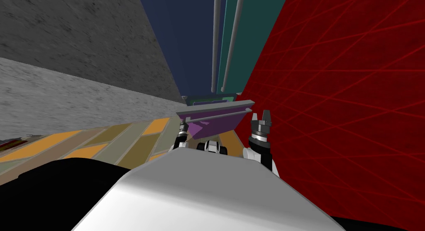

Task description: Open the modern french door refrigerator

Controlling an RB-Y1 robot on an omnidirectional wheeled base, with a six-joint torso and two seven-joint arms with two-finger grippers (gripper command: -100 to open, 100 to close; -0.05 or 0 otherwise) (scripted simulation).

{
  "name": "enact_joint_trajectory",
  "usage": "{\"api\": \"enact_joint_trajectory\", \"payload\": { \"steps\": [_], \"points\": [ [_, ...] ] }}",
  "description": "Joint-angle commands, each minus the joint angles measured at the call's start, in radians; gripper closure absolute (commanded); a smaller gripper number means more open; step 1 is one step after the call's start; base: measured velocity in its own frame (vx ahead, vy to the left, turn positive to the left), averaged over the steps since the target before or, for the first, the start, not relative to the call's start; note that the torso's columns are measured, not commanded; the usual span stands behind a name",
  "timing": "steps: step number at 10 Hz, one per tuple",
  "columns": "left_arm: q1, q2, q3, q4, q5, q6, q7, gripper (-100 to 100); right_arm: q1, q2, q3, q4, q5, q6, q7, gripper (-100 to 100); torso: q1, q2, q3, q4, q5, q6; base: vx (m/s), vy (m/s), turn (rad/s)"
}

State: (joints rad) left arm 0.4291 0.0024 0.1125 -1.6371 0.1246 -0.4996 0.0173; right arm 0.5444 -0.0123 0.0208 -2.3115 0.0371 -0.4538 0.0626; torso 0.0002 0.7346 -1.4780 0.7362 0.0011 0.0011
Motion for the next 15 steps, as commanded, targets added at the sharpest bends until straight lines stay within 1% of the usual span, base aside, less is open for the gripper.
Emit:
{"api": "enact_joint_trajectory", "payload": {
  "steps": [1, 2, 4, 7, 10, 11, 12, 13, 14, 15],
  "points": [
    [0.013, -0.002, -0.01, -0.005, -0.002, -0.003, 0.001, 100, 0.0, 0.0, 0.0, 0.0, 0.0, 0.0, 0.0, 0, -0.001, 0.004, 0.003, 0.0, 0.001, 0.0, -0.18, -0.064, 0.006],
    [0.017, 0.0, -0.004, -0.034, 0.001, 0.014, 0.001, -100, 0.0, 0.0, 0.0, 0.0, 0.0, 0.0, 0.0, 0, 0.0, 0.003, 0.003, 0.0, 0.001, 0.0, -0.08, -0.034, -0.005],
    [0.036, 0.002, -0.002, -0.09, 0.005, 0.052, 0.003, -100, 0.0, 0.0, 0.0, 0.0, 0.0, 0.0, 0.0, 0, 0.002, -0.005, -0.004, 0.001, -0.002, -0.001, 0.022, -0.005, -0.009],
    [0.064, 0.005, 0.002, -0.173, 0.013, 0.11, 0.005, -100, 0.0, 0.0, 0.0, 0.0, 0.0, 0.0, 0.0, 0, -0.001, 0.004, 0.002, 0.002, -0.001, -0.001, 0.031, -0.001, -0.012],
    [0.093, 0.008, 0.006, -0.254, 0.02, 0.169, 0.007, -100, 0.0, 0.0, 0.0, 0.0, 0.0, 0.0, 0.0, 0, -0.005, 0.011, 0.006, 0.008, -0.006, -0.002, 0.001, -0.011, -0.013],
    [0.093, 0.008, 0.006, -0.257, 0.02, 0.169, 0.007, -100, 0.0, 0.0, 0.0, 0.0, 0.0, 0.0, 0.0, 0, -0.005, 0.012, 0.006, 0.009, -0.007, -0.003, 0.002, -0.008, 0.001],
    [0.103, 0.009, 0.007, -0.282, 0.022, 0.188, 0.007, -100, 0.0, 0.0, 0.0, 0.0, 0.0, 0.0, 0.0, 0, -0.006, 0.012, 0.006, 0.01, -0.008, -0.003, 0.0, -0.008, -0.003],
    [0.103, 0.009, 0.007, -0.285, 0.022, 0.188, 0.007, -100, 0.0, 0.0, 0.0, 0.0, 0.0, 0.0, 0.0, 0, -0.007, 0.013, 0.006, 0.012, -0.01, -0.002, 0.003, -0.004, -0.01],
    [0.103, 0.008, 0.007, -0.265, 0.022, 0.207, 0.006, -100, 0.0, 0.0, 0.0, 0.0, 0.0, 0.0, 0.0, 0, -0.008, 0.015, 0.006, 0.013, -0.011, -0.003, 0.009, 0.002, -0.006],
    [0.105, 0.008, 0.007, -0.263, 0.022, 0.212, 0.007, 0, 0.0, 0.0, 0.0, 0.0, 0.0, 0.0, 0.0, 0, -0.008, 0.014, 0.007, 0.01, -0.008, -0.002, 0.006, 0.001, -0.004]
  ]
}}
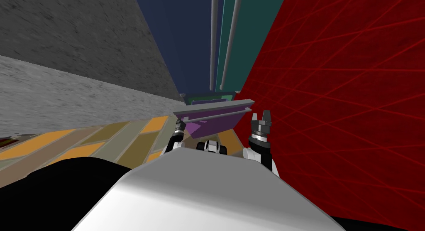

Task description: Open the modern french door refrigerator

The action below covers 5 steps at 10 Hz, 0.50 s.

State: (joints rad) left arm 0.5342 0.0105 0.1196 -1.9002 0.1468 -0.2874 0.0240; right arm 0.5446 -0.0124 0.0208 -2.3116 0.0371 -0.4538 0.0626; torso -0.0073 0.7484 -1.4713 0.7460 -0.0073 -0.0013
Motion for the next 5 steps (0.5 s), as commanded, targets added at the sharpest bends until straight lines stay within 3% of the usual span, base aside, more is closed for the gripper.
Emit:
{"api": "enact_joint_trajectory", "payload": {
  "steps": [1, 5],
  "points": [
    [0.002, 0.0, -0.001, 0.004, 0.0, 0.003, 0.0, 0, 0.0, 0.0, 0.0, 0.0, 0.0, 0.0, 0.0, 0, 0.002, -0.003, -0.001, -0.002, 0.002, 0.001, 0.0, 0.0, 0.0],
    [0.007, -0.001, -0.002, 0.013, 0.0, 0.01, -0.001, 0, 0.0, 0.0, 0.0, 0.0, 0.0, 0.0, 0.0, 0, 0.006, -0.009, -0.005, -0.007, 0.006, 0.001, 0.0, 0.0, 0.0]
  ]
}}
